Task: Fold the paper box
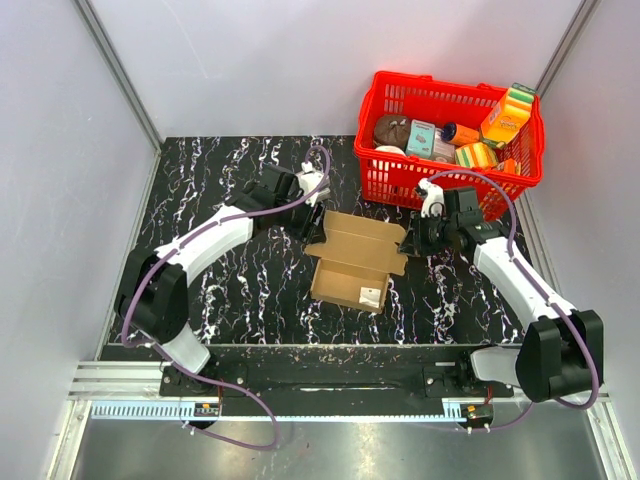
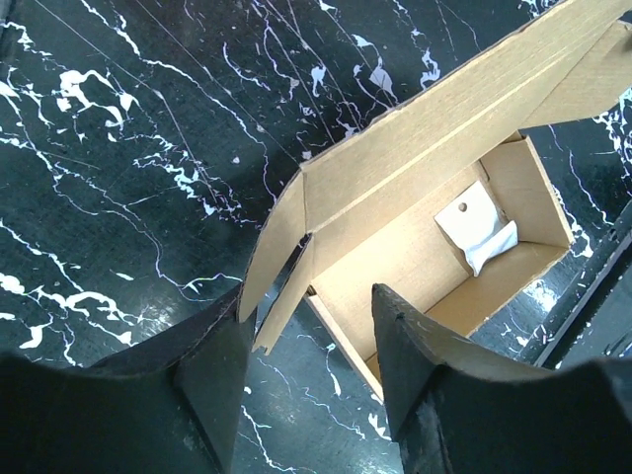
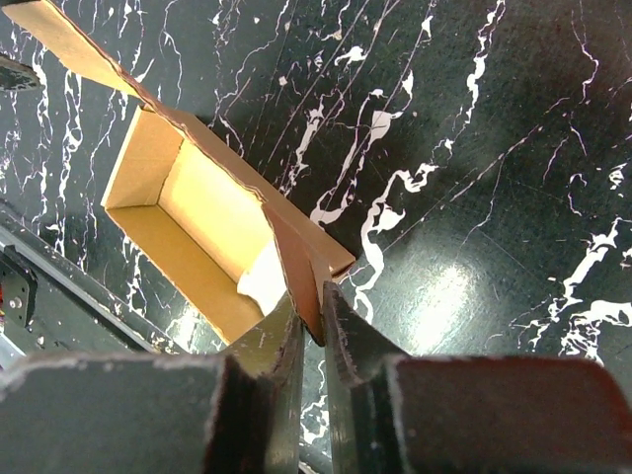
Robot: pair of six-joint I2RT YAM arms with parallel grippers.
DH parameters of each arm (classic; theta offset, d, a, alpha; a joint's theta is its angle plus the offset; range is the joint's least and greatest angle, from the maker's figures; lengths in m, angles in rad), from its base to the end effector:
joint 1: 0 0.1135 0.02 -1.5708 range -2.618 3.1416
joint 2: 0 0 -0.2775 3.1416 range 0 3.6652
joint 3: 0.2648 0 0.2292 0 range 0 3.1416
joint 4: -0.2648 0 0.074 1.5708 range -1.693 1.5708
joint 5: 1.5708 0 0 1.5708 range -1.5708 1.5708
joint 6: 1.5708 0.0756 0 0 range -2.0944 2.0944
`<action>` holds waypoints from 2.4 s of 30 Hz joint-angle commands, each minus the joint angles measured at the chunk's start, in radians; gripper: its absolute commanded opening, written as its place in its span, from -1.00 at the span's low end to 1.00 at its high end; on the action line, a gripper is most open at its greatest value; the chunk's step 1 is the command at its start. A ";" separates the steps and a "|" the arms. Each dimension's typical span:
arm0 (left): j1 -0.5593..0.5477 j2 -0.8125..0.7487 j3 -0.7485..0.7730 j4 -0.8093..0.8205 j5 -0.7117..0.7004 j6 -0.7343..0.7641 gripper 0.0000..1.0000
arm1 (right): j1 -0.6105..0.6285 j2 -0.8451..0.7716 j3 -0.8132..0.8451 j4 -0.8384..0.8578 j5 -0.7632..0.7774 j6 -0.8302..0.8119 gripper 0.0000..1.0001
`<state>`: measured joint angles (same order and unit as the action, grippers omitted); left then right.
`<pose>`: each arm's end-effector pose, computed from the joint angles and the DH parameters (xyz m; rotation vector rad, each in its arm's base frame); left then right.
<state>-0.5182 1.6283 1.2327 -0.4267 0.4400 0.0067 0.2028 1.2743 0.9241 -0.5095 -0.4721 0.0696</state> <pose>0.2969 -0.2063 0.2563 0.8327 2.2808 -0.7636 0.2473 0.0859 0.2523 -0.3756 2.3931 0.6966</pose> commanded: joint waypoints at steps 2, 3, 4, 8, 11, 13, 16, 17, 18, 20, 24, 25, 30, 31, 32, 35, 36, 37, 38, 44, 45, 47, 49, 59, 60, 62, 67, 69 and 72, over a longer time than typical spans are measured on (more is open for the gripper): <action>-0.011 -0.048 -0.013 -0.006 -0.052 -0.004 0.07 | 0.012 -0.036 -0.021 0.045 0.004 0.038 -0.69; -0.013 -0.054 -0.013 -0.009 -0.055 -0.004 0.05 | 0.014 -0.039 -0.024 0.043 0.009 0.044 -0.70; -0.014 -0.058 -0.015 -0.007 -0.060 -0.004 0.04 | 0.017 -0.041 -0.025 0.045 0.012 0.045 -0.70; -0.023 -0.070 -0.019 -0.014 -0.072 -0.004 -0.03 | 0.029 -0.062 -0.036 0.054 0.033 0.062 -0.75; -0.032 -0.082 -0.030 -0.014 -0.078 -0.036 -0.08 | 0.047 -0.084 -0.047 0.060 0.058 0.073 -0.78; -0.043 -0.088 -0.038 -0.014 -0.090 -0.040 -0.10 | 0.063 -0.095 -0.054 0.066 0.079 0.075 -0.79; -0.054 -0.096 -0.050 -0.015 -0.101 -0.054 -0.14 | 0.086 -0.112 -0.062 0.066 0.112 0.082 -0.80; -0.055 -0.103 -0.053 -0.015 -0.104 -0.062 -0.16 | 0.090 -0.119 -0.064 0.068 0.119 0.087 -0.81; -0.060 -0.107 -0.056 -0.015 -0.112 -0.066 -0.17 | 0.096 -0.122 -0.065 0.068 0.134 0.090 -0.81; -0.065 -0.117 -0.065 -0.015 -0.119 -0.082 -0.22 | 0.116 -0.130 -0.067 0.066 0.151 0.104 -0.82; -0.086 -0.137 -0.073 -0.023 -0.158 -0.105 -0.28 | 0.152 -0.151 -0.074 0.078 0.220 0.134 -0.87; -0.091 -0.139 -0.073 -0.027 -0.161 -0.108 -0.28 | 0.156 -0.156 -0.079 0.083 0.228 0.140 -0.88; -0.106 -0.168 -0.090 -0.029 -0.201 -0.145 -0.38 | 0.194 -0.196 -0.109 0.121 0.291 0.191 -0.92; -0.108 -0.173 -0.096 -0.027 -0.207 -0.151 -0.42 | 0.199 -0.204 -0.114 0.127 0.300 0.200 -0.93; -0.114 -0.177 -0.099 -0.027 -0.210 -0.158 -0.44 | 0.207 -0.219 -0.120 0.143 0.311 0.217 -0.93; -0.131 -0.180 -0.110 -0.026 -0.233 -0.174 -0.53 | 0.231 -0.248 -0.142 0.172 0.352 0.252 -0.95; -0.135 -0.180 -0.113 -0.026 -0.247 -0.175 -0.54 | 0.242 -0.254 -0.148 0.177 0.375 0.260 -0.95; -0.138 -0.182 -0.119 -0.026 -0.251 -0.177 -0.56 | 0.247 -0.260 -0.151 0.181 0.386 0.266 -0.95; -0.143 -0.183 -0.122 -0.026 -0.259 -0.183 -0.57 | 0.253 -0.271 -0.154 0.189 0.397 0.278 -0.96; -0.158 -0.205 -0.154 0.000 -0.280 -0.217 -0.65 | 0.305 -0.280 -0.168 0.209 0.492 0.305 -0.98; -0.160 -0.211 -0.166 0.005 -0.285 -0.221 -0.66 | 0.311 -0.280 -0.171 0.212 0.504 0.308 -0.98; -0.164 -0.229 -0.182 0.025 -0.290 -0.241 -0.68 | 0.331 -0.288 -0.186 0.226 0.539 0.323 -0.98; -0.169 -0.245 -0.213 0.057 -0.290 -0.257 -0.70 | 0.342 -0.300 -0.202 0.247 0.558 0.334 -0.98; -0.221 -0.350 -0.340 0.173 -0.362 -0.375 -0.73 | 0.443 -0.337 -0.275 0.295 0.700 0.389 -1.00; -0.226 -0.358 -0.354 0.187 -0.369 -0.382 -0.73 | 0.461 -0.339 -0.277 0.298 0.714 0.392 -1.00; -0.243 -0.375 -0.366 0.198 -0.385 -0.402 -0.73 | 0.483 -0.345 -0.284 0.301 0.750 0.400 -0.99; -0.273 -0.395 -0.394 0.230 -0.431 -0.457 -0.73 | 0.555 -0.349 -0.292 0.316 0.817 0.412 -0.99; -0.284 -0.395 -0.403 0.246 -0.461 -0.474 -0.72 | 0.573 -0.348 -0.300 0.325 0.842 0.414 -1.00; -0.305 -0.398 -0.421 0.267 -0.500 -0.513 -0.71 | 0.613 -0.346 -0.315 0.350 0.872 0.417 -1.00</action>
<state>-0.7910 1.2633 0.8234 -0.2871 -0.0135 -0.4274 0.7612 0.9409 0.6243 -0.2478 0.3481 0.4553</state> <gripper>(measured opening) 0.141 0.036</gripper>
